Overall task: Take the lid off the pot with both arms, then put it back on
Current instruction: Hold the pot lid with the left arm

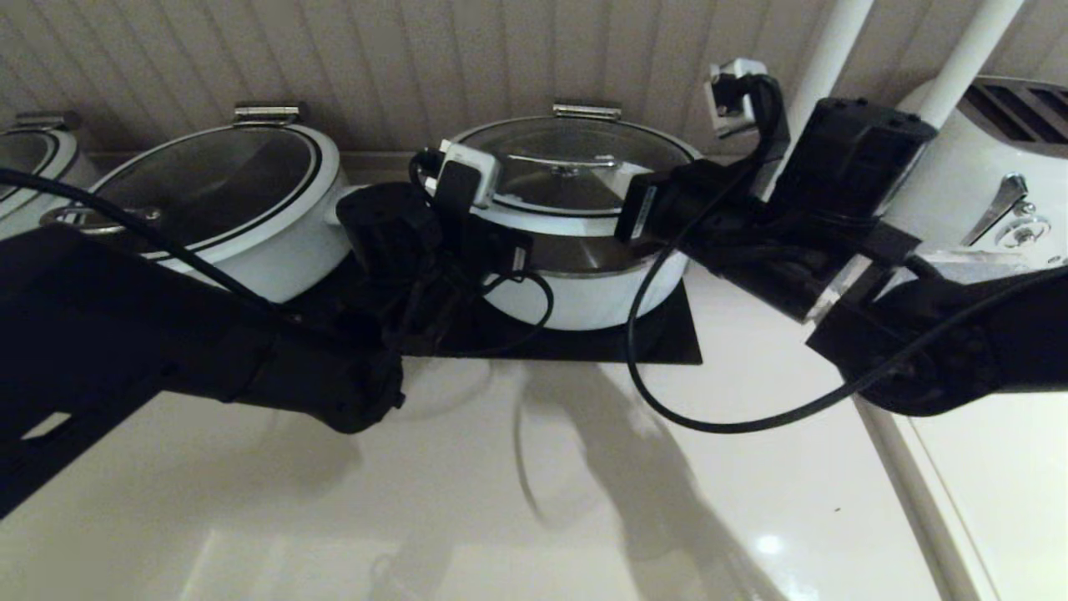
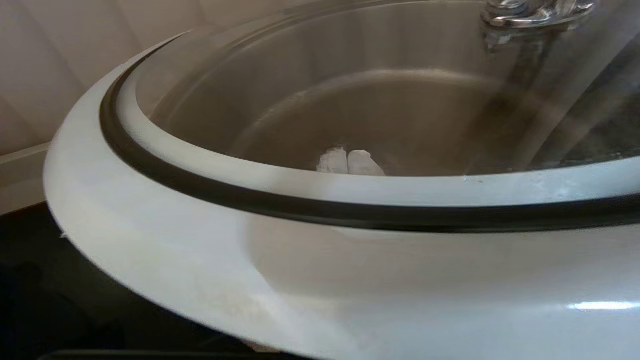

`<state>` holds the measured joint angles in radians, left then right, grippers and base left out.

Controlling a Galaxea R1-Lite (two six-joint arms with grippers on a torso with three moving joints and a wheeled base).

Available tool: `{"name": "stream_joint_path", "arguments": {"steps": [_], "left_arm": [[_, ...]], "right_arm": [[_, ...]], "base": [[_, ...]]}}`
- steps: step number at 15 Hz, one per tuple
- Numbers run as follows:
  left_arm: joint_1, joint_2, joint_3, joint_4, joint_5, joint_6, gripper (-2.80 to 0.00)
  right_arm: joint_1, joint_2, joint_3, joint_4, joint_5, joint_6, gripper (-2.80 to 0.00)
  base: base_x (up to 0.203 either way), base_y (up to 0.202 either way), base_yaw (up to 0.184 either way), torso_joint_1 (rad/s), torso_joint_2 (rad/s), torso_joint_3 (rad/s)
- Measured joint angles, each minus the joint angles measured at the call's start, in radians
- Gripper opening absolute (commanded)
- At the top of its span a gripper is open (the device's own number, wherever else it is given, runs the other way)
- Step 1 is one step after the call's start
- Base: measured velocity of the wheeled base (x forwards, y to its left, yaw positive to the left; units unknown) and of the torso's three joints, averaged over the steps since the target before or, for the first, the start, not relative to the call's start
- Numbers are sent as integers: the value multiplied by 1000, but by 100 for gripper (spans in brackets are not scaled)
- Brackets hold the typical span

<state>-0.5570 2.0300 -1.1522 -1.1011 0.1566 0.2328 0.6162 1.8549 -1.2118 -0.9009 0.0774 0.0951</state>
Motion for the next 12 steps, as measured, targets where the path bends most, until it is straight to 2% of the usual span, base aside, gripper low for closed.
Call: {"name": "stream_joint_path", "arguments": {"steps": [12], "left_arm": [[2, 9, -9, 0, -2, 1, -280]], "right_arm": [[-19, -219, 229, 44, 1, -1, -280]], "base": [[0, 0, 0, 0, 0, 0]]}}
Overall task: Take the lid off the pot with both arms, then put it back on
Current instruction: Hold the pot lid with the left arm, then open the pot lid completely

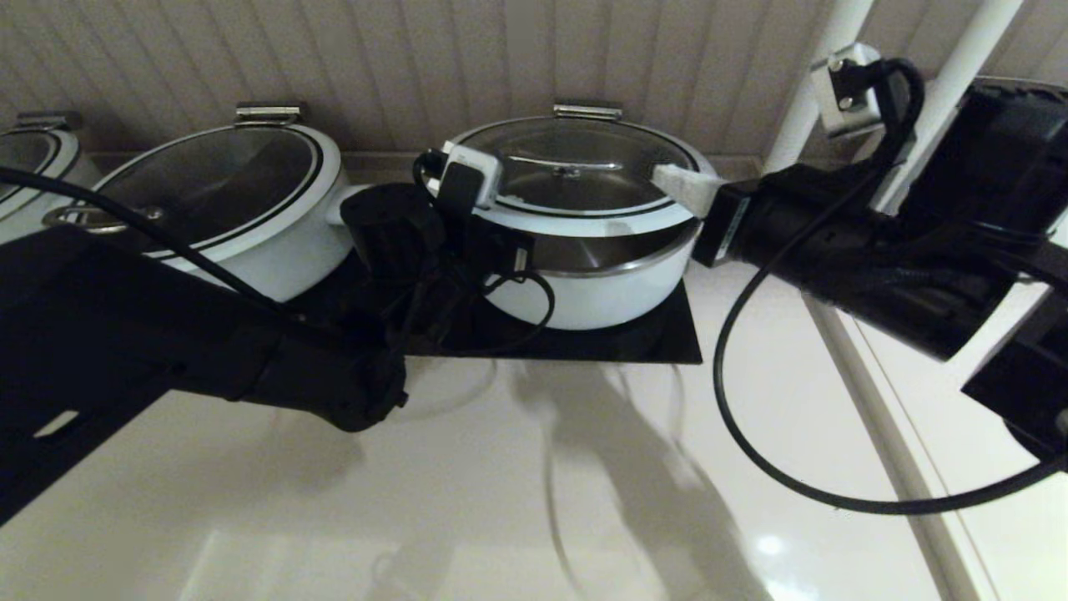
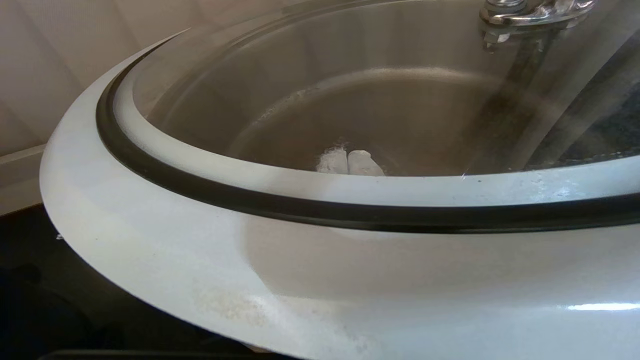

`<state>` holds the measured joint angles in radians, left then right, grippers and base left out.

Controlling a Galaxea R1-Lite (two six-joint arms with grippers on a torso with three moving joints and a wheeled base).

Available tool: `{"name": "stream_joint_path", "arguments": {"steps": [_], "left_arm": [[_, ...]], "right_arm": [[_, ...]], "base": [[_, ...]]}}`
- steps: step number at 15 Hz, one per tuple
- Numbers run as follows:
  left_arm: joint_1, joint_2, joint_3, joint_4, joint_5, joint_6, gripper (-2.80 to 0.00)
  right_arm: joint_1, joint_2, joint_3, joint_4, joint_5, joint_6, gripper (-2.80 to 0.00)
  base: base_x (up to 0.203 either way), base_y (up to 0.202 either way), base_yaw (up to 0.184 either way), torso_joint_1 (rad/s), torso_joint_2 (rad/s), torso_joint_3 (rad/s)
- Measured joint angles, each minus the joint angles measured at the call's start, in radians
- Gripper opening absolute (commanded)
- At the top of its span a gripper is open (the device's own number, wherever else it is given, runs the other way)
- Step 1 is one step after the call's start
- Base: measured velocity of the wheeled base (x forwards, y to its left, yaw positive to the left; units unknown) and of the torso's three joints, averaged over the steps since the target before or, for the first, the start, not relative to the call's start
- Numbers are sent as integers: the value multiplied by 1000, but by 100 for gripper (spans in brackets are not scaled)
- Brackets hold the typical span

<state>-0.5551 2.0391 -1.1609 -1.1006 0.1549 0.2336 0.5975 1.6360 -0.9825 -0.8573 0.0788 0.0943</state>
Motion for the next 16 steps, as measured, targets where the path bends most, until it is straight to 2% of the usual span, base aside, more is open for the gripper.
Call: {"name": "stream_joint_path", "arguments": {"steps": [7, 11, 16], "left_arm": [[14, 5, -10, 1, 0, 0, -280], [14, 12, -27, 4, 0, 0, -280], [14, 17, -29, 0, 0, 0, -280]], "right_arm": [[-6, -19, 174, -7, 0, 0, -280], [-6, 25, 187, -20, 0, 5, -280], [-18, 109, 179, -138, -3, 2, -280]], "base": [[0, 0, 0, 0, 0, 0], [0, 0, 0, 0, 0, 0], [0, 0, 0, 0, 0, 0]]}}
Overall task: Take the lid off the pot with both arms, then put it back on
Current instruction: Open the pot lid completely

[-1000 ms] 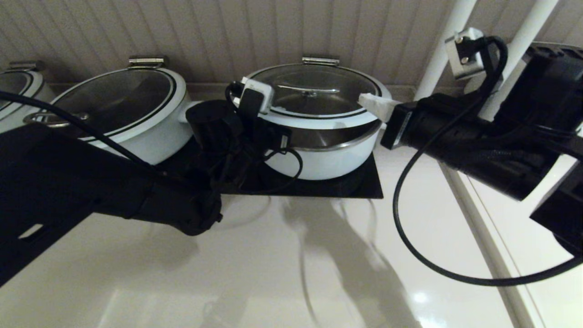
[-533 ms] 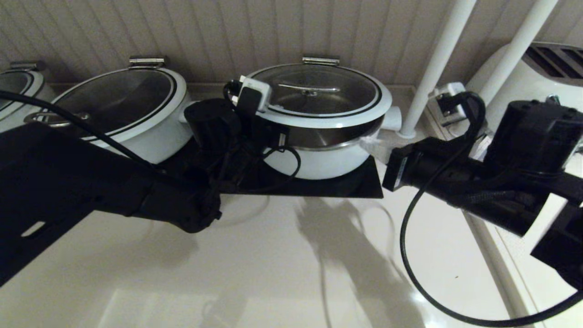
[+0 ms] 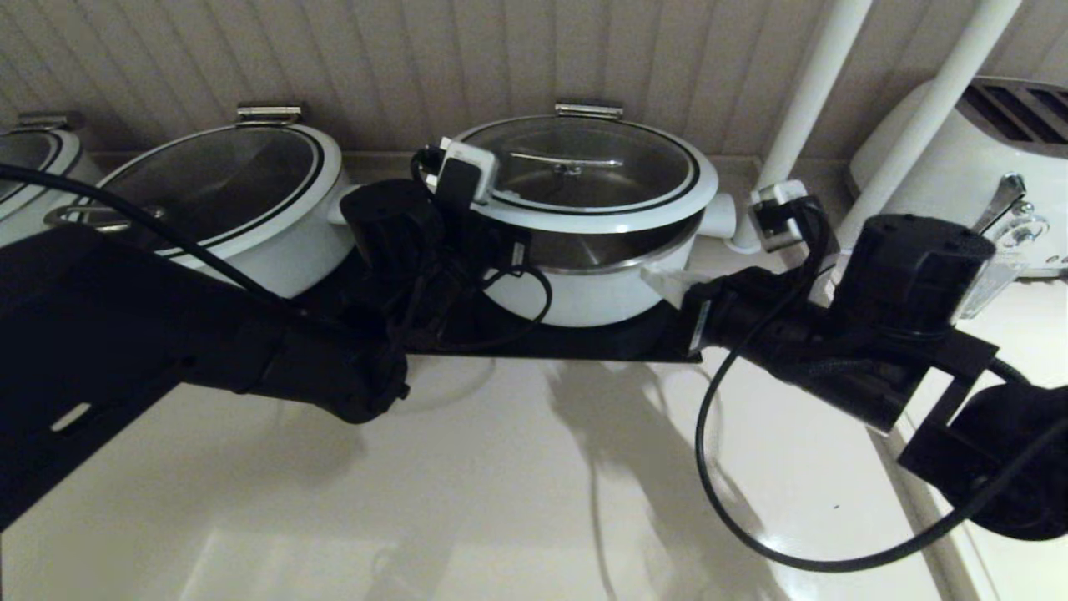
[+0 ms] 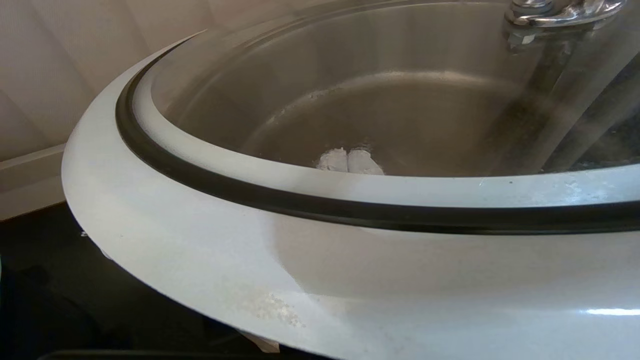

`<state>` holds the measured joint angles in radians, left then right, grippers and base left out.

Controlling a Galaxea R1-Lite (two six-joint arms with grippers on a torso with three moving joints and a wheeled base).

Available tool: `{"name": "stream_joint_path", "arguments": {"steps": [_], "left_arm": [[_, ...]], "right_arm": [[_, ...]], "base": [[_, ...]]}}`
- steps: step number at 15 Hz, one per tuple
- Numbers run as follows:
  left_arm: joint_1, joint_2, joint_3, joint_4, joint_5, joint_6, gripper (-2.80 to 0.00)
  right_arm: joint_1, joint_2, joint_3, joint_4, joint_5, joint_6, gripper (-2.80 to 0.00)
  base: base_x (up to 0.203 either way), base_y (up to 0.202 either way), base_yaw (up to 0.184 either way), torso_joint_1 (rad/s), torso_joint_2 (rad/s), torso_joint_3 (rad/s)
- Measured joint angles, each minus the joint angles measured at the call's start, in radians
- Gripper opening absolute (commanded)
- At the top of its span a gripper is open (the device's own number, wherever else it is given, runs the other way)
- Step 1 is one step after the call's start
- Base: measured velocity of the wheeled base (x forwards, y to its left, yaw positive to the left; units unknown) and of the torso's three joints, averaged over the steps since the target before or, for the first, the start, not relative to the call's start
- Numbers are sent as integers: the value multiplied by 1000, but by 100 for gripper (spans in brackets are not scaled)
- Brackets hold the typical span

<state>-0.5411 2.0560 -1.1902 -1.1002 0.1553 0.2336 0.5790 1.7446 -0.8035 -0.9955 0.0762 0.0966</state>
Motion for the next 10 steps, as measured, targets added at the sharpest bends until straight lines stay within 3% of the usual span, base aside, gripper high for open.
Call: {"name": "stream_joint_path", "arguments": {"steps": [10], "left_arm": [[0, 12, -18, 0, -1, 0, -280]], "right_arm": [[-13, 113, -144, -1, -19, -4, -280]], "base": [[0, 0, 0, 0, 0, 0]]}}
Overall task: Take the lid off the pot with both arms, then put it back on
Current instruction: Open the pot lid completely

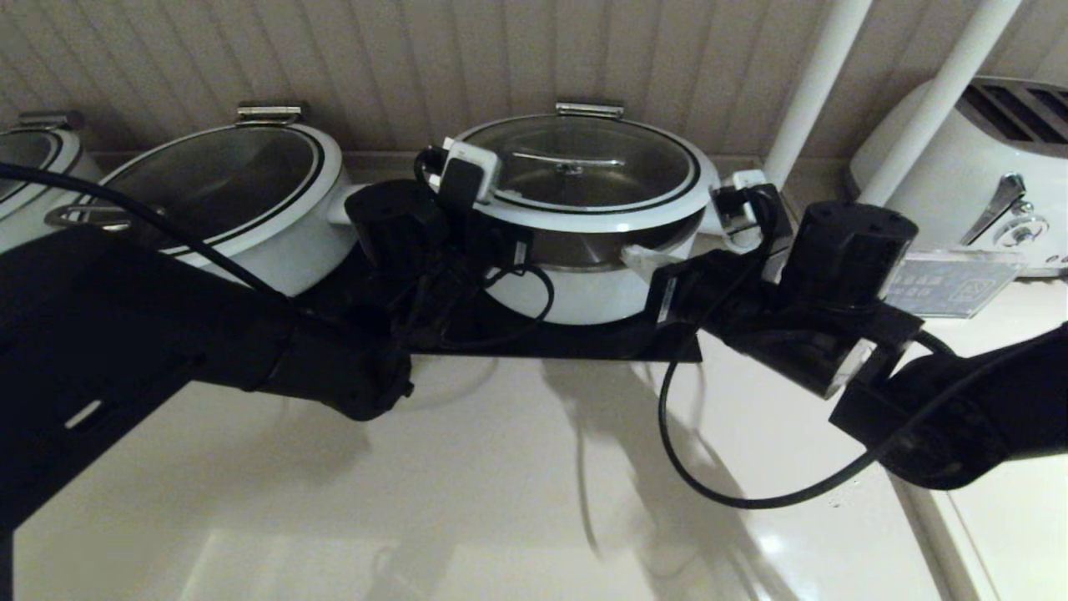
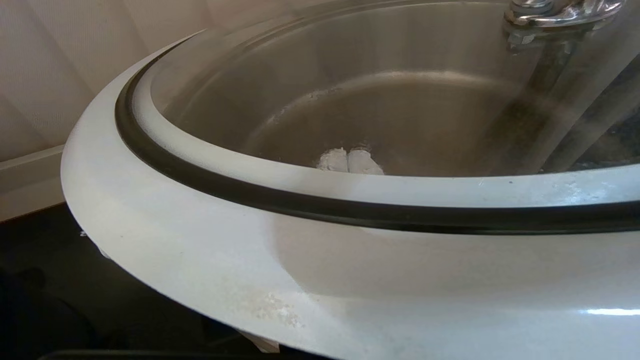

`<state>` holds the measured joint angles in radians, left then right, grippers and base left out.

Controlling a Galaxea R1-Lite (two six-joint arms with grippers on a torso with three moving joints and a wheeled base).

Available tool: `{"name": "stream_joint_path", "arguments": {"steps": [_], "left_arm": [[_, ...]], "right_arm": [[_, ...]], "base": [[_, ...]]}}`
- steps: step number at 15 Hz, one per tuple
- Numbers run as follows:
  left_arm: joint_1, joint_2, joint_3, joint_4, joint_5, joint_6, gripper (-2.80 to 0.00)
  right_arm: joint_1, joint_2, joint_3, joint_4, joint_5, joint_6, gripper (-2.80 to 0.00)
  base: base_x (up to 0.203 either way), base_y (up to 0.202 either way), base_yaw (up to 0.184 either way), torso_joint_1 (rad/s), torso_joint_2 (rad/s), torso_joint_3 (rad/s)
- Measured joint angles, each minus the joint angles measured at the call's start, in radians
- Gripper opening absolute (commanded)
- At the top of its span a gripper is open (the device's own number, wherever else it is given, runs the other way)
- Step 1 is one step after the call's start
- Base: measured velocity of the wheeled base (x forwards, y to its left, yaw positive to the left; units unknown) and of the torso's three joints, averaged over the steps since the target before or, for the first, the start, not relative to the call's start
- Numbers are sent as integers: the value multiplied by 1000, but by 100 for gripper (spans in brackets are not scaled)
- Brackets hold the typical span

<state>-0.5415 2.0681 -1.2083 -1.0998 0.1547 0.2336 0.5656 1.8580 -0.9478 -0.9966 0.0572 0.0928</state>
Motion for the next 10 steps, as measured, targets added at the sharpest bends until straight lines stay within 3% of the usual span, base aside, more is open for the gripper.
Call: {"name": "stream_joint_path", "arguments": {"steps": [10], "left_arm": [[0, 2, -1, 0, 0, 0, -280]], "right_arm": [[-65, 71, -111, -3, 0, -18, -280]], "base": [[0, 0, 0, 0, 0, 0]]}}
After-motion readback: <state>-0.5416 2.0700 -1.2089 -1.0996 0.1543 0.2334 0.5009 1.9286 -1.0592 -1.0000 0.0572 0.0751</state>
